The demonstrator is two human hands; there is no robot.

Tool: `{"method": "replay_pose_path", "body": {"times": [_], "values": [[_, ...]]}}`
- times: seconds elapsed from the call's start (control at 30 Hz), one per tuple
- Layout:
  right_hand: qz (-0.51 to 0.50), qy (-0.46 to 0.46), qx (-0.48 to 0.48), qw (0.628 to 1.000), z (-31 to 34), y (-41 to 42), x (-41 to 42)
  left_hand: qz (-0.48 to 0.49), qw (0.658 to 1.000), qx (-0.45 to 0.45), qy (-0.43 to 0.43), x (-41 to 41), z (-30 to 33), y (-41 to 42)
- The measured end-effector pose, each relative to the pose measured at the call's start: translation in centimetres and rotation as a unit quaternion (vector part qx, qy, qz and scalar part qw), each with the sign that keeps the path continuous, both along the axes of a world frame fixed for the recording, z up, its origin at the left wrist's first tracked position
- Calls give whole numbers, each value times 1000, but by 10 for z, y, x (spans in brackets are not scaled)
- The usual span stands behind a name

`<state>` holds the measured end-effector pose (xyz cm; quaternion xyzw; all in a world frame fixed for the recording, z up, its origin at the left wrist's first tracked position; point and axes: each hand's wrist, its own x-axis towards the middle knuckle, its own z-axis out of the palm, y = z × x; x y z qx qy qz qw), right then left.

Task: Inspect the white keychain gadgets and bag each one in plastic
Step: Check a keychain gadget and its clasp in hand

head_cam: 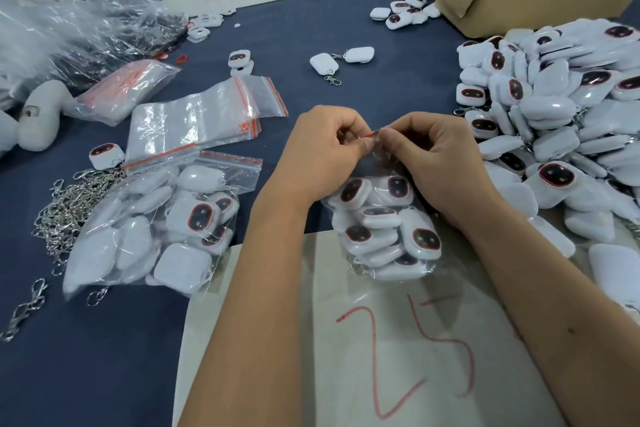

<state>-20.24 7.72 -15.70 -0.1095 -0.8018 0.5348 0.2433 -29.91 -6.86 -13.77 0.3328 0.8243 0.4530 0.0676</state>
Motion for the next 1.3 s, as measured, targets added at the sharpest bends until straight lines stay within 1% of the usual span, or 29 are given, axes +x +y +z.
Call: {"method": "replay_pose_path", "body": {"times": [0.27, 0.4, 0.57, 0.83, 1.0, 1.1, 1.3], "values": [[6, -5, 6, 1000, -1, 1, 1, 2, 1000, 18, -12, -1, -2, -4], [-16, 2, 20, 1000, -2, 1, 0, 0, 1000, 1, 0, -1, -2, -4], [1, -4, 6, 1000, -1, 1, -1, 17, 1000, 2, -4, -3, -3, -5], [19, -4, -8, 1000, 1, 1, 1, -4, 1000, 15, -16, -3, 0, -6], [-3, -1, -9, 1000, -1, 1, 0, -2, 999, 18, -42, -5, -3, -10], [-20, -11, -30, 999, -1, 3, -1, 0, 998, 24, -51, -7, -4, -14], [10, -18, -43, 999, 1, 3, 1, -14, 994, 59, -86, -8, -5, -14]]}}
